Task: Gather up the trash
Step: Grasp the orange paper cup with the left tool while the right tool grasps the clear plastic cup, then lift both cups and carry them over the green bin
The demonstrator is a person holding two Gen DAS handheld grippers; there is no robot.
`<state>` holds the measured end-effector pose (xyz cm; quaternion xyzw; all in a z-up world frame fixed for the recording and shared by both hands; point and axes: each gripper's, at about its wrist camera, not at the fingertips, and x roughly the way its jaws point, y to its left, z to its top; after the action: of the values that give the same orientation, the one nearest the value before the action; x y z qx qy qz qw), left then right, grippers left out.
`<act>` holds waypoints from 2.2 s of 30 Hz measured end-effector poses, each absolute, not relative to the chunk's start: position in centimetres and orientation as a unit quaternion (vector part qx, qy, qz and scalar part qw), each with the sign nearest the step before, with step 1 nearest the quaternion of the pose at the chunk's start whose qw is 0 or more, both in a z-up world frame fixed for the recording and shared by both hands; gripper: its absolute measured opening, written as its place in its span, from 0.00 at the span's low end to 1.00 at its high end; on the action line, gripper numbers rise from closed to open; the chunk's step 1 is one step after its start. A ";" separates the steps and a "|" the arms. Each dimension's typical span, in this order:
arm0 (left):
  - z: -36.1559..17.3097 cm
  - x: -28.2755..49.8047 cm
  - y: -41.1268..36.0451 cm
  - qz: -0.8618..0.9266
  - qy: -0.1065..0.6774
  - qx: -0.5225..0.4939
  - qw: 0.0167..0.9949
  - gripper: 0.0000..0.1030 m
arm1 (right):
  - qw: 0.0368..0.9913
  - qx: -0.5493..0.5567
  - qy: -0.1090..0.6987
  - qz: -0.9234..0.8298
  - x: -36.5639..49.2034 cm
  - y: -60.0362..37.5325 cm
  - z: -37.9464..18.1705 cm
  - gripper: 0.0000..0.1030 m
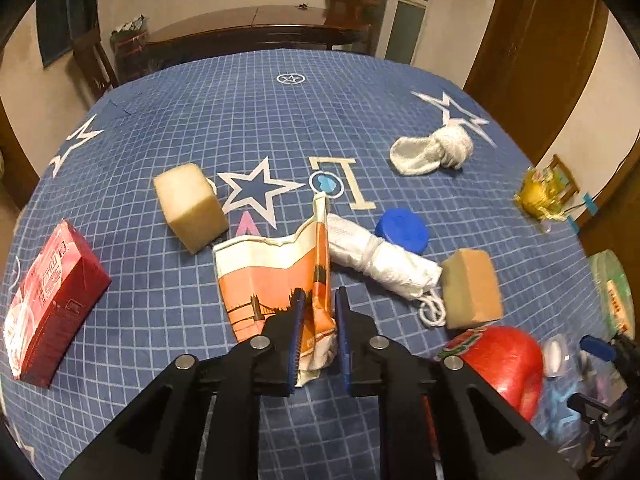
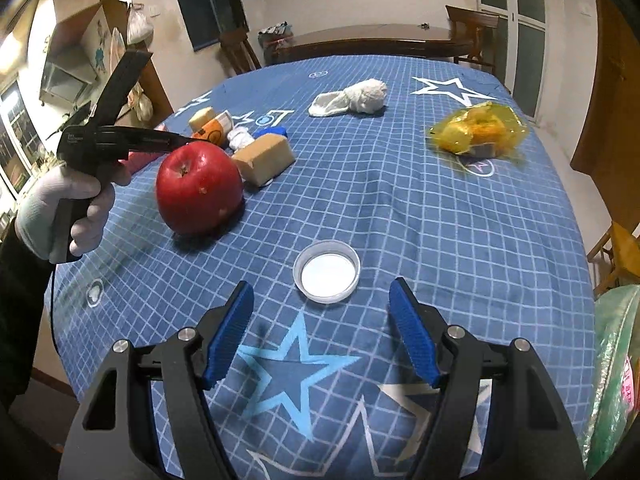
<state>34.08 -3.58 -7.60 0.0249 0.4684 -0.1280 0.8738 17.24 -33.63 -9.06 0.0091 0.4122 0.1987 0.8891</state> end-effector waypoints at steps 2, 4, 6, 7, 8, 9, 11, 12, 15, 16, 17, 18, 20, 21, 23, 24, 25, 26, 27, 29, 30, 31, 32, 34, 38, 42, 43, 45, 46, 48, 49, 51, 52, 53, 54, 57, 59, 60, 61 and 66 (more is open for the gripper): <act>-7.9 34.1 -3.8 -0.124 0.464 0.034 0.876 0.19 | 0.889 0.003 0.415 0.194 17.6 -33.4 -9.3 0.65; -7.9 33.7 -3.9 -0.119 0.457 0.043 0.881 0.18 | 0.887 -0.003 0.421 0.191 18.1 -33.1 -9.5 0.59; -7.9 33.2 -3.9 -0.113 0.449 0.051 0.885 0.15 | 0.884 -0.011 0.428 0.185 18.5 -32.8 -9.9 0.58; -7.9 33.1 -3.9 -0.111 0.446 0.054 0.886 0.13 | 0.884 -0.016 0.430 0.182 18.7 -32.5 -10.1 0.57; -7.9 32.9 -3.8 -0.112 0.444 0.053 0.887 0.13 | 0.884 -0.019 0.432 0.179 19.0 -32.3 -10.2 0.57; -8.0 32.8 -3.7 -0.112 0.442 0.050 0.889 0.13 | 0.883 -0.022 0.434 0.175 19.2 -32.2 -10.3 0.56; -8.0 32.6 -3.5 -0.113 0.440 0.045 0.890 0.13 | 0.885 -0.035 0.436 0.161 19.7 -31.7 -10.5 0.49; -8.0 32.5 -3.4 -0.113 0.438 0.043 0.891 0.13 | 0.887 -0.046 0.436 0.149 19.8 -31.5 -10.5 0.39; -7.7 31.7 -3.0 -0.112 0.430 0.037 0.895 0.12 | 0.890 -0.051 0.430 0.141 19.7 -31.4 -10.3 0.37; -7.4 31.1 -2.7 -0.110 0.423 0.035 0.899 0.12 | 0.895 -0.050 0.422 0.137 19.3 -31.5 -10.1 0.37; -7.1 30.5 -2.6 -0.111 0.416 0.032 0.902 0.12 | 0.900 -0.045 0.413 0.133 19.0 -31.6 -9.7 0.37; -6.7 29.8 -2.5 -0.112 0.408 0.028 0.906 0.12 | 0.904 -0.041 0.405 0.131 18.6 -31.6 -9.4 0.37; -5.7 27.9 -2.1 -0.112 0.387 0.022 0.915 0.12 | 0.917 -0.027 0.378 0.129 17.6 -31.5 -8.1 0.37; -5.1 26.9 -2.0 -0.112 0.376 0.019 0.920 0.12 | 0.921 -0.024 0.367 0.128 17.2 -31.4 -7.5 0.37; -3.9 24.4 -2.0 -0.115 0.349 0.016 0.930 0.12 | 0.935 -0.011 0.331 0.125 16.1 -31.0 -5.8 0.37; -3.2 22.7 -2.0 -0.114 0.331 0.014 0.937 0.12 | 0.941 -0.008 0.316 0.123 15.5 -30.8 -5.1 0.37; -2.8 21.7 -1.9 -0.113 0.321 0.014 0.940 0.12 | 0.948 -0.004 0.295 0.121 14.9 -30.4 -4.2 0.37; -2.3 20.4 -2.0 -0.109 0.307 0.015 0.945 0.12 | 0.952 -0.003 0.281 0.118 14.4 -30.1 -3.6 0.37; -1.6 18.9 -2.1 -0.101 0.288 0.017 0.952 0.12 | 0.957 -0.003 0.267 0.116 14.0 -29.7 -3.1 0.37; -0.5 17.0 -2.2 -0.097 0.261 0.011 0.960 0.12 | 0.965 -0.002 0.236 0.113 12.7 -28.9 -1.9 0.37; 0.2 15.6 -2.3 -0.089 0.241 0.008 0.966 0.12 | 0.968 -0.002 0.225 0.113 12.2 -28.4 -1.5 0.37; 0.5 14.7 -2.3 -0.087 0.229 0.006 0.970 0.12 | 0.971 -0.001 0.211 0.112 11.6 -28.0 -1.0 0.37; 0.9 13.8 -2.3 -0.084 0.215 0.003 0.973 0.12 | 0.973 -0.002 0.200 0.111 11.1 -27.5 -0.6 0.37; 1.7 11.8 -2.6 -0.081 0.188 -0.002 0.979 0.12 | 0.978 -0.007 0.181 0.108 10.0 -26.7 0.0 0.37; 2.2 9.7 -3.0 -0.084 0.168 -0.003 0.982 0.12 | 0.981 -0.008 0.164 0.103 8.8 -26.0 0.6 0.37; 2.4 8.3 -3.1 -0.088 0.163 -0.005 0.983 0.13 | 0.983 -0.007 0.156 0.097 8.1 -26.1 1.0 0.37; 2.5 7.7 -3.2 -0.089 0.162 -0.006 0.983 0.12 | 0.983 -0.007 0.155 0.096 7.9 -26.1 1.1 0.37; 2.7 7.2 -3.5 -0.093 0.161 -0.006 0.982 0.12 | 0.983 -0.007 0.154 0.096 7.6 -26.1 1.2 0.37; 2.9 7.0 -3.7 -0.095 0.160 -0.005 0.982 0.12 | 0.984 -0.008 0.153 0.095 7.5 -26.1 1.3 0.37; 3.0 6.7 -4.2 -0.097 0.159 -0.003 0.982 0.13 | 0.984 -0.008 0.151 0.094 7.2 -26.2 1.4 0.37; 3.1 6.6 -4.4 -0.098 0.159 -0.004 0.982 0.13 | 0.984 -0.009 0.150 0.093 7.0 -26.3 1.5 0.37; 3.2 6.5 -4.8 -0.101 0.159 -0.002 0.982 0.13 | 0.985 -0.009 0.149 0.089 6.8 -26.6 1.6 0.37; 3.3 6.5 -5.0 -0.103 0.159 -0.002 0.982 0.13 | 0.985 -0.009 0.149 0.087 6.7 -26.8 1.6 0.37; 3.5 6.5 -5.2 -0.105 0.158 -0.002 0.982 0.13 | 0.985 -0.008 0.148 0.085 6.6 -27.1 1.7 0.37; 3.7 6.4 -5.6 -0.108 0.157 -0.002 0.982 0.13 | 0.985 -0.008 0.148 0.083 6.5 -27.2 1.8 0.37; 4.2 6.6 -6.7 -0.117 0.154 0.001 0.981 0.12 | 0.987 -0.009 0.145 0.073 6.1 -28.2 2.2 0.37; 4.5 6.7 -7.7 -0.124 0.154 0.003 0.980 0.13 | 0.988 -0.008 0.142 0.066 6.0 -29.1 2.5 0.37; 4.6 6.8 -8.2 -0.128 0.153 0.005 0.980 0.13 | 0.988 -0.008 0.141 0.060 5.9 -29.7 2.7 0.37; 4.7 6.9 -9.0 -0.132 0.153 0.007 0.979 0.13 | 0.988 -0.008 0.141 0.056 5.9 -30.1 2.8 0.37; 4.9 7.6 -11.9 -0.152 0.155 0.015 0.976 0.13 | 0.990 -0.008 0.138 0.031 5.5 -32.8 3.2 0.37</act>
<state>7.55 -11.86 4.85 0.0146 0.1549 -0.1522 0.9760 5.54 -32.77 3.25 -0.0082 0.1381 0.0314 0.9899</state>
